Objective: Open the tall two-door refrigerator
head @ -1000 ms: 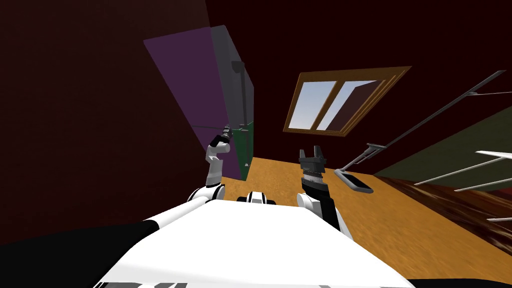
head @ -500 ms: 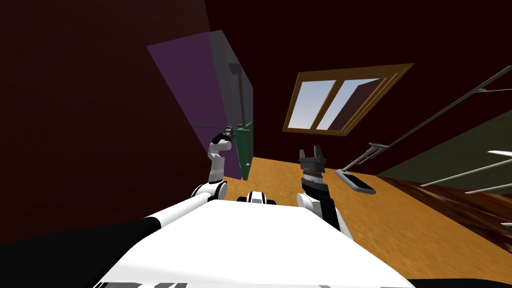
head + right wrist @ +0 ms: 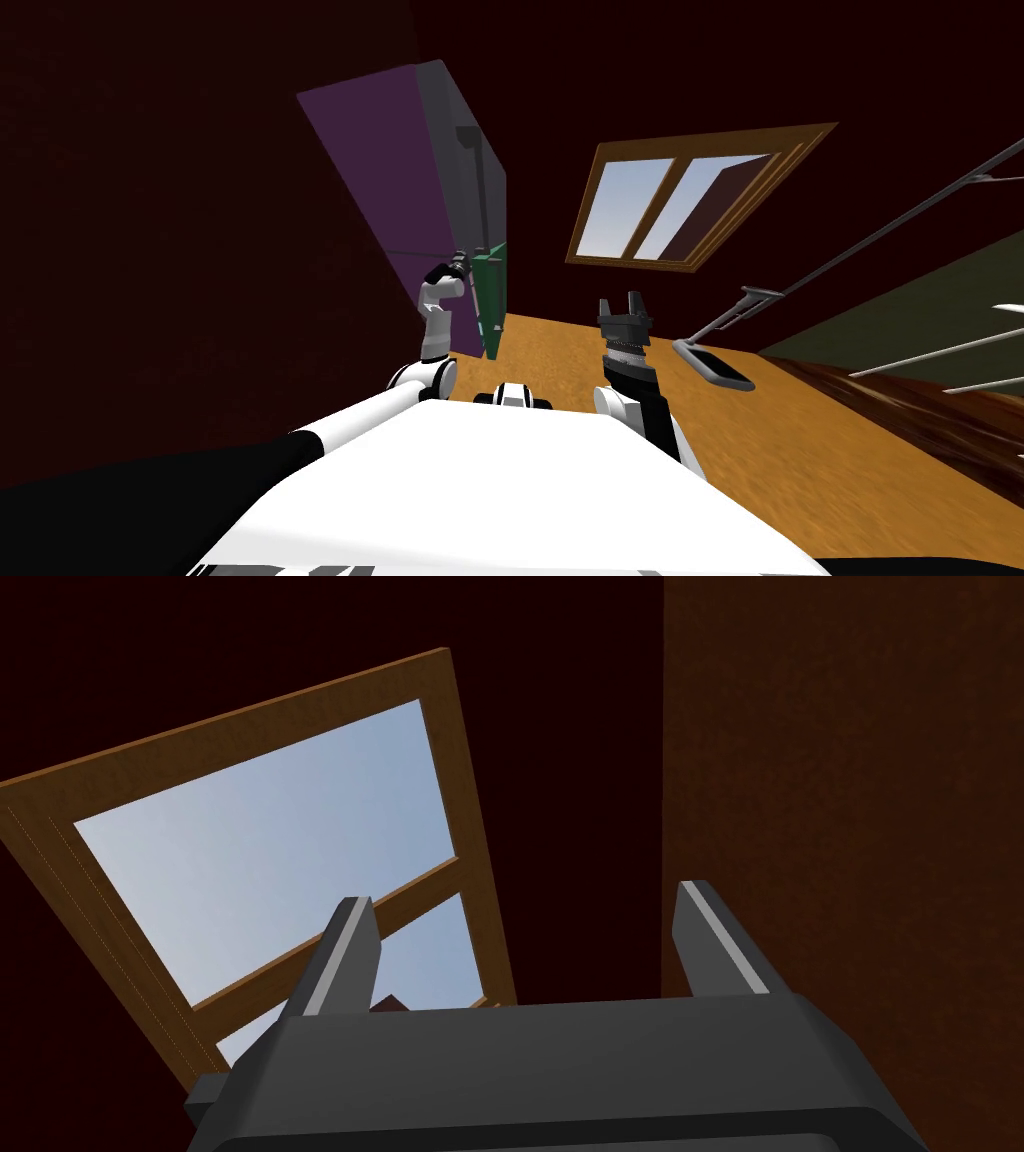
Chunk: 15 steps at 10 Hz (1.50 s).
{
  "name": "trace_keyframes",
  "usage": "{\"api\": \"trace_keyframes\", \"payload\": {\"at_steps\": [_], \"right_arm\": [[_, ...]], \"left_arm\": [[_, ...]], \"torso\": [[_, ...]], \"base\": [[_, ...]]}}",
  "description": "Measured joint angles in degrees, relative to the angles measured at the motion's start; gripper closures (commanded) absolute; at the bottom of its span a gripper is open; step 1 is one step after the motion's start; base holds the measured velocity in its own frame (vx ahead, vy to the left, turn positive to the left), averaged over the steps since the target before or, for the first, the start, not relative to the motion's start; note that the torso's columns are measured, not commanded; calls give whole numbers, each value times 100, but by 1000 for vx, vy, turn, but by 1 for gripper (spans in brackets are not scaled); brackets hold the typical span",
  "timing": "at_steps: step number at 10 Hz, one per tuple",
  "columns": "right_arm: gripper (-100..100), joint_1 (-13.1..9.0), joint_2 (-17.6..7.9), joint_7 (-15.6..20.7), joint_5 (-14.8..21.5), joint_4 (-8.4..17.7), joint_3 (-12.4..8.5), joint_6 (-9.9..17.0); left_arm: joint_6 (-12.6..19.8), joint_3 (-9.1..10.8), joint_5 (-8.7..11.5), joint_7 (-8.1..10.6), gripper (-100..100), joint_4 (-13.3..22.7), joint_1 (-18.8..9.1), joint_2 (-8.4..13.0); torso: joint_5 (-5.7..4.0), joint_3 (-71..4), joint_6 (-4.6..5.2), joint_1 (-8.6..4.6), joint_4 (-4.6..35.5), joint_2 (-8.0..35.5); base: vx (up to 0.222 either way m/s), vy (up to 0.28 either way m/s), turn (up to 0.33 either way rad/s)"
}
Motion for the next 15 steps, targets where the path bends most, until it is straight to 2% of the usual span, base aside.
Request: {"api": "trace_keyframes", "payload": {"at_steps": [3,4,5,7,9,11,15], "right_arm": [[0,0,0,0,0,0,0,0],[0,1,0,0,0,0,0,0],[0,0,0,0,0,0,0,0],[0,1,1,0,0,0,1,0],[0,1,3,0,0,0,2,0],[0,0,2,0,0,-1,2,0],[0,1,3,0,0,-1,2,0]], "left_arm": [[51,13,-51,-5,-100,66,-76,-99],[161,55,-43,7,-100,16,-51,-103],[200,69,-45,10,100,-1,-38,-100],[249,138,-88,12,100,26,12,-93],[233,257,-241,23,100,31,54,-135],[301,362,-367,40,100,-5,54,-164],[321,577,-557,60,100,-63,54,-161]], "torso": [[17,8,-22,13,-25,10],[26,1,-35,38,-26,-6],[35,2,-29,41,-45,1],[16,37,-47,-15,-16,49],[-8,35,-10,-52,-7,46],[-7,20,-4,-11,8,31],[-12,3,4,-19,1,8]], "base": [[13,-2,38],[27,5,63],[-32,0,40],[5,-185,109],[62,-255,81],[47,-244,53],[60,-307,82]]}}
